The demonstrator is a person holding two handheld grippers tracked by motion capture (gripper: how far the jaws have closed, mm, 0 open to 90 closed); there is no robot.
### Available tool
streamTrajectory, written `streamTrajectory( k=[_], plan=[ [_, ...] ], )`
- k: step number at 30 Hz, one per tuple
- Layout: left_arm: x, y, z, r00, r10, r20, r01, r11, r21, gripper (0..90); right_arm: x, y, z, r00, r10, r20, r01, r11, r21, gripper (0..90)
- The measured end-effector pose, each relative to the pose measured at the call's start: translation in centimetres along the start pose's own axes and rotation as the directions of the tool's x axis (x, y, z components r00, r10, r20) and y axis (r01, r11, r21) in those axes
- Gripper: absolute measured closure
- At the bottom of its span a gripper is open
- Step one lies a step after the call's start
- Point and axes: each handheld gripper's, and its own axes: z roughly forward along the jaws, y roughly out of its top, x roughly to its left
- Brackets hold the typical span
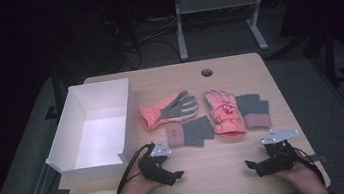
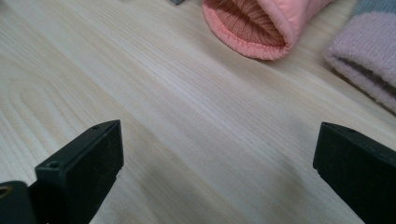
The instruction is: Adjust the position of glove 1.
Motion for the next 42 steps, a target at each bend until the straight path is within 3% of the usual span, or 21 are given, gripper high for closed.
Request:
streamTrajectory(
  k=[9, 11, 12, 15, 17, 18, 25, 31, 42],
  plan=[
    [-0.4, 0.8, 0.0, 0.9998, 0.012, 0.013, -0.012, 0.9999, 0.004, 16.3, -0.1, 0.1, -0.5, 1.0000, 0.004, 0.002, -0.004, 1.000, -0.011, 1.3],
    [-0.3, 1.4, -0.1, 0.9998, 0.000, 0.018, 0.000, 1.0000, -0.008, 26.4, -0.3, 0.2, -0.6, 0.9998, 0.013, -0.012, -0.013, 1.000, -0.002, 1.5],
    [-0.2, 2.0, -0.3, 0.9997, 0.018, 0.016, -0.018, 0.9998, -0.010, 31.6, -0.4, 0.2, -0.6, 0.9993, 0.034, -0.017, -0.034, 0.999, 0.015, 1.5],
    [-0.1, 2.4, -0.3, 0.9998, 0.018, 0.007, -0.018, 0.9998, -0.004, 46.7, -0.7, 0.5, -0.7, 0.9978, 0.057, -0.033, -0.056, 0.998, 0.030, 1.5],
    [0.0, 2.5, -0.3, 0.9999, 0.000, 0.013, 0.000, 1.0000, 0.001, 55.7, -0.7, 0.6, -0.7, 0.9982, 0.054, -0.028, -0.053, 0.998, 0.024, 1.5],
    [0.1, 2.6, -0.3, 0.9998, 0.005, 0.021, -0.005, 1.0000, 0.005, 55.7, -0.6, 0.7, -0.8, 0.9984, 0.052, -0.020, -0.052, 0.998, 0.020, 1.5],
    [0.6, 3.7, -0.4, 0.9997, 0.012, 0.021, -0.012, 0.9999, 0.000, 89.3, -0.3, 0.8, -0.9, 0.9995, 0.029, -0.011, -0.029, 1.000, 0.001, 1.5],
    [1.1, 4.7, 0.2, 1.0000, 0.002, 0.009, -0.002, 1.0000, -0.001, 89.6, -0.4, 0.8, -1.0, 0.9994, 0.032, -0.010, -0.032, 0.999, -0.002, 1.5],
    [3.0, 6.9, 1.4, 0.9983, 0.008, -0.058, -0.008, 1.0000, 0.004, 89.7, -0.2, 0.8, -1.0, 0.9993, 0.034, -0.018, -0.034, 0.999, 0.003, 1.5]
  ],
)
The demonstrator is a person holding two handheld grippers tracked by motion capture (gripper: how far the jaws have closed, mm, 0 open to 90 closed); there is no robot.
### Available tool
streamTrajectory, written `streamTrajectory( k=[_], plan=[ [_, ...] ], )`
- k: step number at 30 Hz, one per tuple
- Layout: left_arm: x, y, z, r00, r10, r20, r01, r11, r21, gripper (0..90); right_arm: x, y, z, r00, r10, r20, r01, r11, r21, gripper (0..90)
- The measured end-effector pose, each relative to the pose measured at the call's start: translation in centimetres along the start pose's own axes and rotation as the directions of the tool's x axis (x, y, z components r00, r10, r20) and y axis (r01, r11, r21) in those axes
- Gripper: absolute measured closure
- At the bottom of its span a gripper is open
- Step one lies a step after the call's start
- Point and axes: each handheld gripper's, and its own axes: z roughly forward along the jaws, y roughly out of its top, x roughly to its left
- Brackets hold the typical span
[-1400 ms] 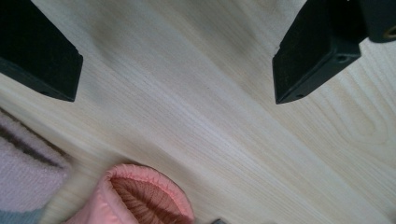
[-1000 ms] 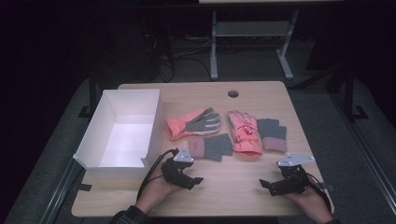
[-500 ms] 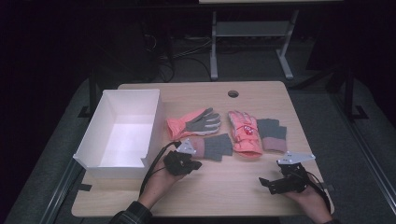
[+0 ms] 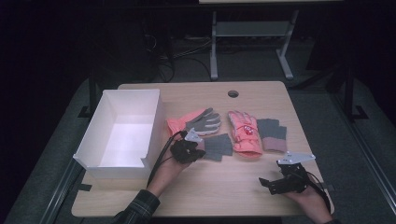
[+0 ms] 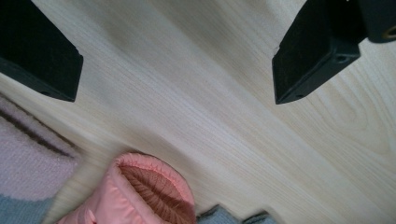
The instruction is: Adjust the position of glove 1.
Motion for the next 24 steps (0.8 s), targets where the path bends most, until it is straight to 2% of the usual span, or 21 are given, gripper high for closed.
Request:
streamTrajectory(
  k=[2, 9, 15, 17, 19, 24],
  plan=[
    [0.4, 0.4, 0.3, 0.9998, -0.017, -0.010, 0.016, 0.9998, -0.007, 89.6, 0.0, 0.0, 0.0, 1.0000, -0.001, 0.000, 0.001, 1.000, 0.000, 1.5],
    [2.1, 1.5, 1.5, 0.9984, -0.022, -0.052, 0.022, 0.9998, 0.000, 89.6, 0.0, 0.0, 0.0, 1.0000, -0.004, -0.001, 0.004, 1.000, -0.001, 1.5],
    [3.7, 2.7, 2.0, 0.9951, -0.045, -0.088, 0.044, 0.9989, -0.015, 89.7, 0.0, 0.0, 0.0, 1.0000, -0.004, 0.001, 0.004, 1.000, -0.001, 1.5],
    [4.2, 2.8, 2.5, 0.9947, -0.053, -0.088, 0.052, 0.9986, -0.007, 89.7, 0.0, -0.1, 0.0, 1.0000, -0.006, 0.003, 0.006, 1.000, -0.002, 1.5],
    [4.5, 2.8, 3.0, 0.9940, -0.043, -0.101, 0.044, 0.9990, 0.008, 89.7, -0.1, -0.1, 0.0, 0.9999, -0.009, 0.006, 0.009, 1.000, -0.004, 1.5],
    [5.0, 2.6, 3.7, 0.9941, -0.051, -0.096, 0.054, 0.9979, 0.035, 89.7, -0.1, -0.1, 0.0, 1.0000, -0.008, 0.006, 0.008, 1.000, -0.007, 1.5]
  ],
)
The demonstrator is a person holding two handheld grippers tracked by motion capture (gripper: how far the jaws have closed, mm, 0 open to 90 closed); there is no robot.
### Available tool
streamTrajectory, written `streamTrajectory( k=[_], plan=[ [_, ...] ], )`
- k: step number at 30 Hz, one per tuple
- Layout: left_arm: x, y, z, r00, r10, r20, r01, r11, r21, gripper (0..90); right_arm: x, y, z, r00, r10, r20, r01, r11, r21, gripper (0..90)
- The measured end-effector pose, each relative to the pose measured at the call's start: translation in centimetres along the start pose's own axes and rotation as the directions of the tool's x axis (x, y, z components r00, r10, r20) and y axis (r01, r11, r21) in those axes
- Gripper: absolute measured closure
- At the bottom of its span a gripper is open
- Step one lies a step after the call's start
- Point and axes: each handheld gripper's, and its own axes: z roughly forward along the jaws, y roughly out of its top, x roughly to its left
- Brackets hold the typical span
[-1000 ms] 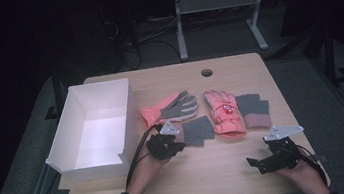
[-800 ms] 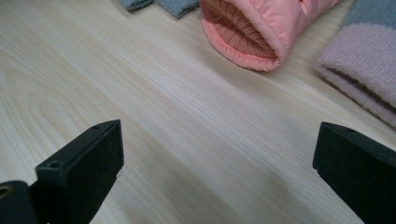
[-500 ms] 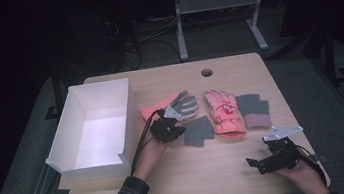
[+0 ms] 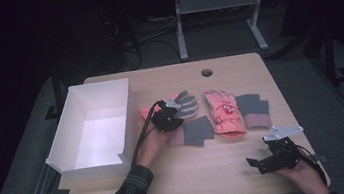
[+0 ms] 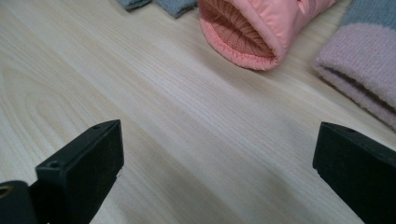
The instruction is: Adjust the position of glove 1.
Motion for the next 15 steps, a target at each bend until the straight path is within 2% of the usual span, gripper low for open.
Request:
streamTrajectory(
  k=[3, 10, 15],
  plan=[
    [-0.1, -0.1, 0.0, 1.0000, -0.001, 0.005, 0.001, 1.0000, 0.008, 89.7, 0.0, 0.0, 0.0, 1.0000, -0.003, 0.000, 0.003, 1.000, 0.000, 1.5],
    [-0.8, -0.5, -0.5, 0.9994, 0.024, 0.026, -0.026, 0.9981, 0.055, 89.7, 0.0, 0.0, -0.1, 1.0000, -0.002, -0.002, 0.002, 1.000, 0.001, 1.5],
    [-1.4, -1.1, -0.9, 0.9988, 0.023, 0.044, -0.026, 0.9975, 0.066, 89.7, 0.0, 0.0, -0.1, 1.0000, -0.002, -0.002, 0.002, 1.000, 0.000, 1.5]
  ],
)
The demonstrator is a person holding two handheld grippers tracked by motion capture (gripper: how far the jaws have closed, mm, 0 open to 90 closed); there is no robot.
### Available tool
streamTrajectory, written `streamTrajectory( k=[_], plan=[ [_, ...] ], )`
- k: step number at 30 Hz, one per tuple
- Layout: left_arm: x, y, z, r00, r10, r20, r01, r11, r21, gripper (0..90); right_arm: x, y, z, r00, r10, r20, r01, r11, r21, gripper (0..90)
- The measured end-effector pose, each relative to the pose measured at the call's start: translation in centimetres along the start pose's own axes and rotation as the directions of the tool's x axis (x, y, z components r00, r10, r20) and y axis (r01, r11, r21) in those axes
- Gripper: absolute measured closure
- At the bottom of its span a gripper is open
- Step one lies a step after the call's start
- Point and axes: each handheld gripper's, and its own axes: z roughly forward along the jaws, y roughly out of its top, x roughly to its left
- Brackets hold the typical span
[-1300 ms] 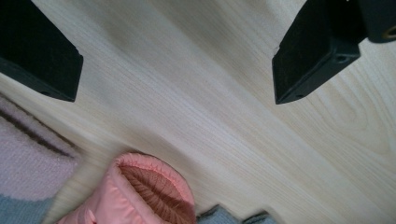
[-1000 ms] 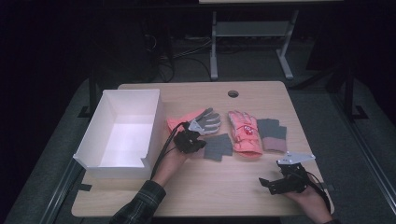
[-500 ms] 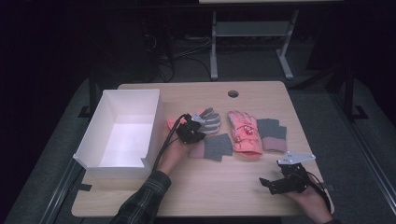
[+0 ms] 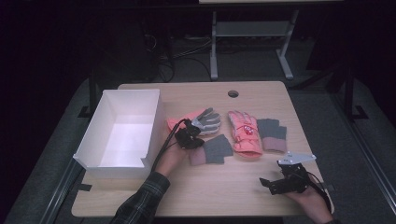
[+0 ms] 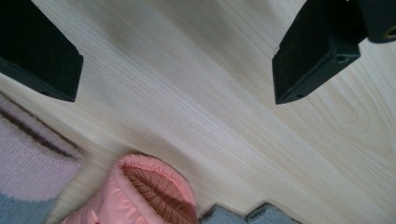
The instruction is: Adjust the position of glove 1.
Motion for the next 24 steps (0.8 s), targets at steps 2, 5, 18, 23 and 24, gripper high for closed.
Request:
streamTrajectory(
  k=[2, 5, 18, 23, 24],
  plan=[
    [-0.3, -0.3, -0.2, 0.9998, -0.008, 0.017, 0.008, 1.0000, 0.001, 89.7, 0.0, 0.0, 0.0, 1.0000, 0.000, 0.000, 0.000, 1.000, 0.001, 1.5],
    [-0.8, -0.7, -0.5, 0.9994, -0.003, 0.034, 0.002, 0.9999, 0.014, 89.7, 0.1, 0.0, -0.1, 1.0000, 0.002, 0.000, -0.002, 1.000, 0.001, 1.5],
    [-3.3, -2.8, -2.1, 0.9945, 0.009, 0.105, -0.014, 0.9991, 0.041, 89.7, 0.1, 0.0, -0.1, 1.0000, 0.002, 0.002, -0.002, 1.000, 0.002, 1.5],
    [-4.7, -3.7, -2.7, 0.9905, 0.016, 0.137, -0.022, 0.9988, 0.043, 89.7, 0.1, 0.0, -0.1, 1.0000, -0.001, 0.002, 0.001, 1.000, 0.003, 1.5],
    [-4.9, -3.9, -2.8, 0.9892, 0.020, 0.145, -0.026, 0.9987, 0.044, 89.7, 0.1, 0.0, -0.1, 1.0000, -0.001, 0.002, 0.001, 1.000, 0.003, 1.5]
  ],
)
